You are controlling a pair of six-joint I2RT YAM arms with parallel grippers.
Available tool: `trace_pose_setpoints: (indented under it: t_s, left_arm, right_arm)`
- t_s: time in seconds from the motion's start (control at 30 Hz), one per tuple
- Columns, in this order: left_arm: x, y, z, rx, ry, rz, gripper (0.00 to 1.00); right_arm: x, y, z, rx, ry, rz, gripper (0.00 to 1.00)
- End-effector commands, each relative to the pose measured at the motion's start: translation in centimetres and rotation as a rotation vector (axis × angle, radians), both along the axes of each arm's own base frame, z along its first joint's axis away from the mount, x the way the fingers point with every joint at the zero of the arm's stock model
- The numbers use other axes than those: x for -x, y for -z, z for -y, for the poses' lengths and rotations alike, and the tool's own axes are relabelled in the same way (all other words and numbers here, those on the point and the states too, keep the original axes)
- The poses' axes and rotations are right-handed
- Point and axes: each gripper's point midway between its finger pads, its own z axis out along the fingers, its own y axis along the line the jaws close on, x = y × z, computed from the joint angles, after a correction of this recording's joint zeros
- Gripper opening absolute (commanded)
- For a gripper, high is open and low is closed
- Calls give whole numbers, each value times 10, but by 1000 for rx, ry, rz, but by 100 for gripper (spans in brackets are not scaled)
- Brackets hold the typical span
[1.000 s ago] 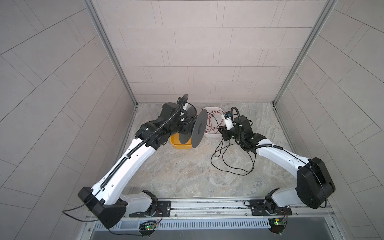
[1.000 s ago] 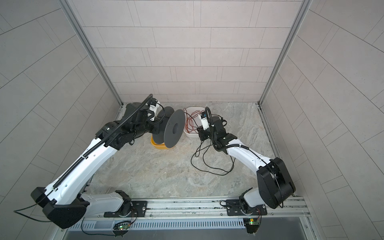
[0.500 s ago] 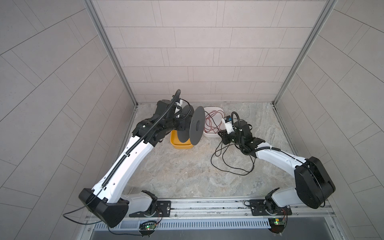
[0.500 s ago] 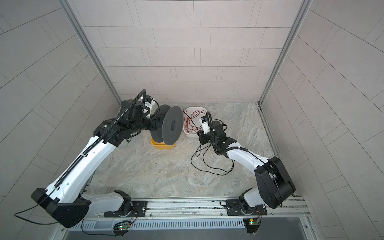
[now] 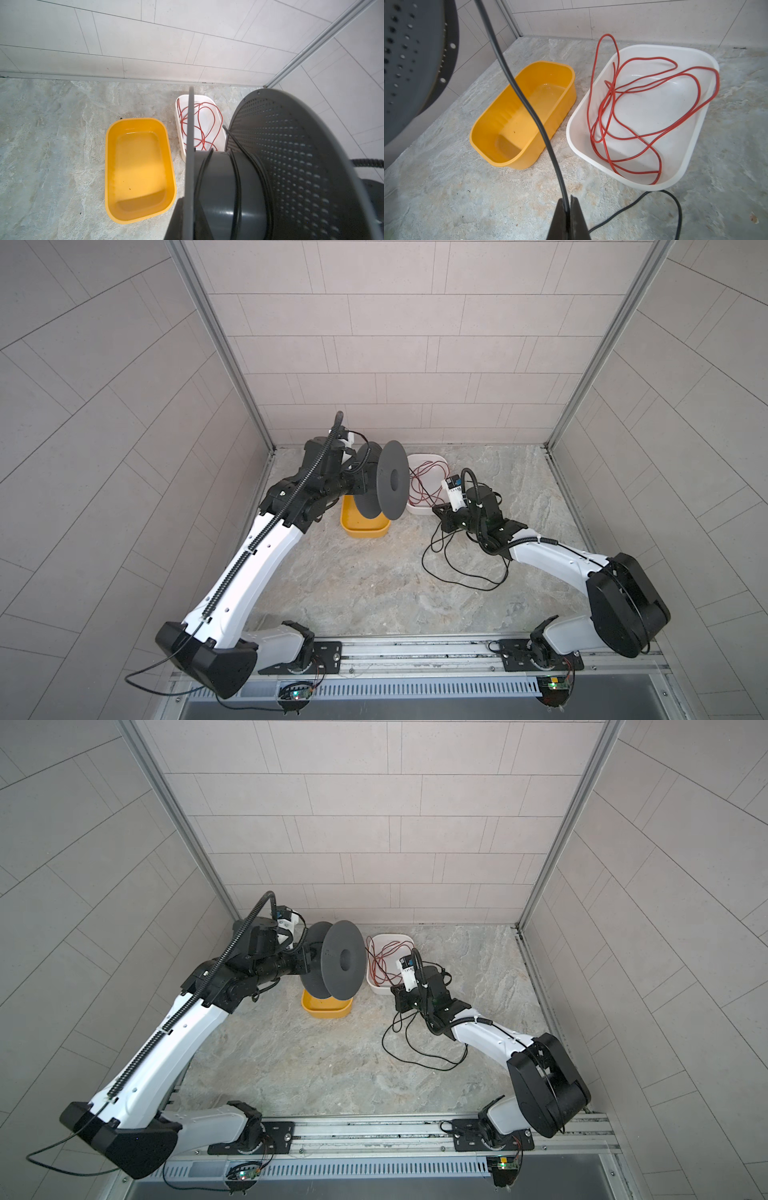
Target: Wrap the cables
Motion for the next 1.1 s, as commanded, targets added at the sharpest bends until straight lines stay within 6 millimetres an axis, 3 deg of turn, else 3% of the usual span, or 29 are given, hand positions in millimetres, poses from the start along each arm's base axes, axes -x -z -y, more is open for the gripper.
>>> trace_pose_setpoints:
  t_s: [0.0,0.4,1.07]
  left_arm:
    - [-1,-44,-3,135,-39,131,0]
    - [-3,-39,-17,210,-155,156,0]
    - [-20,-9,-41,249,-360,163,0]
  right_arm:
    - [3,6,-6,-11,-1,-10,0]
    - [26,15,-34,17,-66,-1,0]
    - [69,-18,-89,22,-192,78,0]
